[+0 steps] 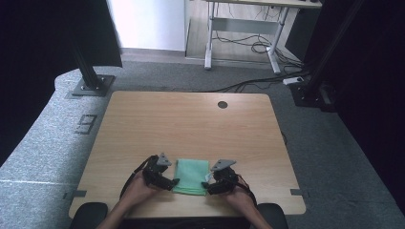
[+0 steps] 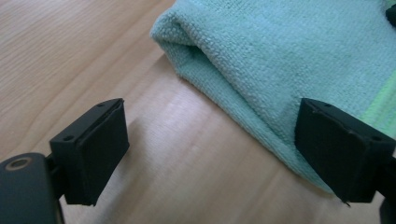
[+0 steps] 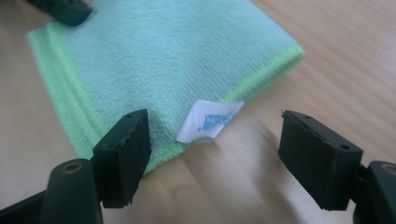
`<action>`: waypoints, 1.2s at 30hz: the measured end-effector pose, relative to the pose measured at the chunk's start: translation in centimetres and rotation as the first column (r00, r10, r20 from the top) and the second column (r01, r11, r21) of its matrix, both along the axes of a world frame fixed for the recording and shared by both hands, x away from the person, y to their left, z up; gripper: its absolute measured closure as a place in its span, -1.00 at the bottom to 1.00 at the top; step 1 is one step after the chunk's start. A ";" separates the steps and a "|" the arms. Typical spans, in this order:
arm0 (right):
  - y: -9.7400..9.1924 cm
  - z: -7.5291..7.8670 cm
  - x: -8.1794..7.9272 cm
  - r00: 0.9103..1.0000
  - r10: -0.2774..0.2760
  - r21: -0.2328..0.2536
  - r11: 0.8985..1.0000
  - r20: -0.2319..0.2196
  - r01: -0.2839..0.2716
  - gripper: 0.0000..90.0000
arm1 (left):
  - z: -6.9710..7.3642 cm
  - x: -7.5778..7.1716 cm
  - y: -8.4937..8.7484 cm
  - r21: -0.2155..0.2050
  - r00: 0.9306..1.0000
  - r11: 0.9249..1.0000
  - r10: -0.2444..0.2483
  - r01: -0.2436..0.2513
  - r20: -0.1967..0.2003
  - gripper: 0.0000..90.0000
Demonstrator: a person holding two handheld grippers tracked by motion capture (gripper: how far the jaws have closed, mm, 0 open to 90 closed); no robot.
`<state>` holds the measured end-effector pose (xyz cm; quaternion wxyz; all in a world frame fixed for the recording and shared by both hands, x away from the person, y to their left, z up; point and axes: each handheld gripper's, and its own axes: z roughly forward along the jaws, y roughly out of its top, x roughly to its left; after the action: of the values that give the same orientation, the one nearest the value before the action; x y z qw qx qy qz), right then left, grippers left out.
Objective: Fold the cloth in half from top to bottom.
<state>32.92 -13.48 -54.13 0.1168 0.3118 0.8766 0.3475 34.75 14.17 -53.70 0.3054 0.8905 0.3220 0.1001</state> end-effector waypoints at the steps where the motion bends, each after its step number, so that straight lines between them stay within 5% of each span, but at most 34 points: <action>1: -0.1 0.0 0.5 1.000 -0.010 0.000 1.000 0.002 0.010 -0.45 | 0.0 0.3 -0.1 0.000 1.000 1.000 0.014 -0.014 0.012 -0.78; 6: -0.2 0.0 3.5 0.998 -0.059 0.004 0.998 0.003 0.059 -0.42 | -0.1 2.6 -0.6 -0.002 0.997 0.998 0.068 -0.068 0.047 -0.77; 10: -0.4 0.4 4.6 0.998 -0.062 0.031 0.998 -0.020 0.063 -0.19 | 0.6 2.9 -0.4 -0.068 0.995 0.994 0.089 -0.086 0.041 -0.66; 14: -0.9 2.0 3.3 1.000 -0.014 0.106 0.994 -0.013 0.015 0.22 | 1.8 1.3 -0.3 -0.098 0.998 0.995 0.026 -0.020 0.063 -0.46; 17: -0.8 2.2 2.7 1.000 0.014 0.116 0.993 -0.011 -0.013 0.28 | 2.0 0.3 -0.5 -0.107 0.998 0.994 -0.019 0.025 0.059 -0.32; 22: 0.0 1.5 2.1 0.998 0.056 0.056 0.997 -0.022 -0.055 0.45 | 1.5 -0.2 -0.9 -0.070 0.998 0.996 -0.061 0.063 0.033 -0.04; 29: 0.4 1.2 1.7 0.997 0.073 0.023 0.997 0.009 -0.073 0.91 | 1.2 -0.3 -1.3 -0.065 0.994 0.992 -0.106 0.107 0.019 0.85; 36: 0.7 3.3 0.7 0.994 0.093 0.051 0.994 0.052 -0.096 0.93 | 3.6 -0.8 -0.5 -0.116 0.994 0.989 -0.084 0.092 0.072 0.92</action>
<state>33.57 -12.77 -50.82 0.1135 0.2644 0.8775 0.3837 33.93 13.67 -50.13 0.3727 0.8802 0.2774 0.0971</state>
